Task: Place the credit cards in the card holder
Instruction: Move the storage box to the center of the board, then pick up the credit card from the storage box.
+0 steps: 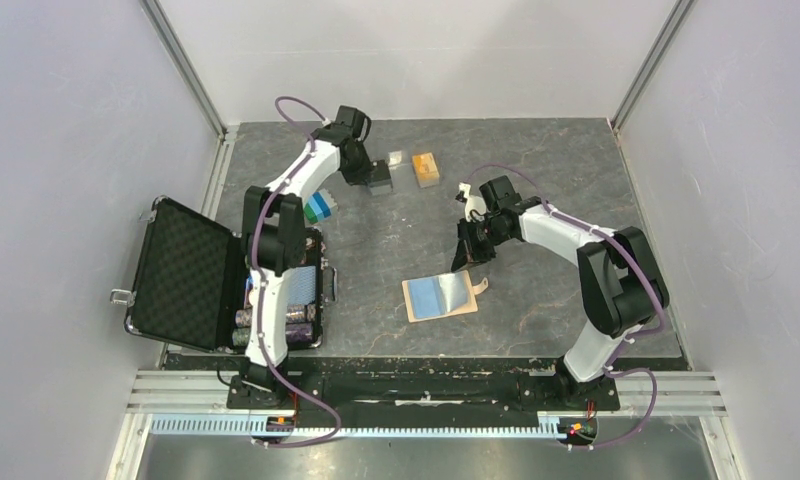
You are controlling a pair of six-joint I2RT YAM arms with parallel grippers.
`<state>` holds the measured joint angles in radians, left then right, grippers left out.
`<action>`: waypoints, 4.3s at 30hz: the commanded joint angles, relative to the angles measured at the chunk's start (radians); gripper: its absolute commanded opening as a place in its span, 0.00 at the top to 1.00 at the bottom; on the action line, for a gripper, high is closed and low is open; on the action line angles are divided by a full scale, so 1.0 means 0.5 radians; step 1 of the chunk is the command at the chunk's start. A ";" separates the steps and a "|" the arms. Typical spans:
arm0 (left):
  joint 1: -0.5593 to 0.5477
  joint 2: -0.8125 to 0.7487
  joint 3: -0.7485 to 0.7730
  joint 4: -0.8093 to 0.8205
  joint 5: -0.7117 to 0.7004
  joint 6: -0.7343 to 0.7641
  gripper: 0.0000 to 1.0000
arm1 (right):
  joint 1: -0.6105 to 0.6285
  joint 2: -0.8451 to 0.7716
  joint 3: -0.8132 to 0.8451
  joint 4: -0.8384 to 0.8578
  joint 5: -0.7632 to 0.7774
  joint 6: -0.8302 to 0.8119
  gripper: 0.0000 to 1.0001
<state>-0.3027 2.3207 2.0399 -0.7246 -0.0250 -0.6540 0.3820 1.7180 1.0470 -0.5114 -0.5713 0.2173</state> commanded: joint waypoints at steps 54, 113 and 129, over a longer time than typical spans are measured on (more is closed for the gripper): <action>-0.506 -0.599 -0.994 0.234 0.509 0.153 0.57 | -0.049 0.494 0.587 0.151 -0.161 0.160 0.65; -0.620 -0.594 -0.925 0.411 0.631 0.118 0.77 | -0.050 0.497 0.579 0.077 -0.087 0.096 0.67; -0.557 -1.018 -0.998 0.438 0.475 0.116 0.98 | -0.118 0.235 0.683 0.052 -0.074 0.098 0.39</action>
<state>-0.6006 1.9705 1.5589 -0.5514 0.2356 -0.5602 0.3435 1.9427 1.3388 -0.4892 -0.6006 0.2760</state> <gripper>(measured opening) 0.033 0.543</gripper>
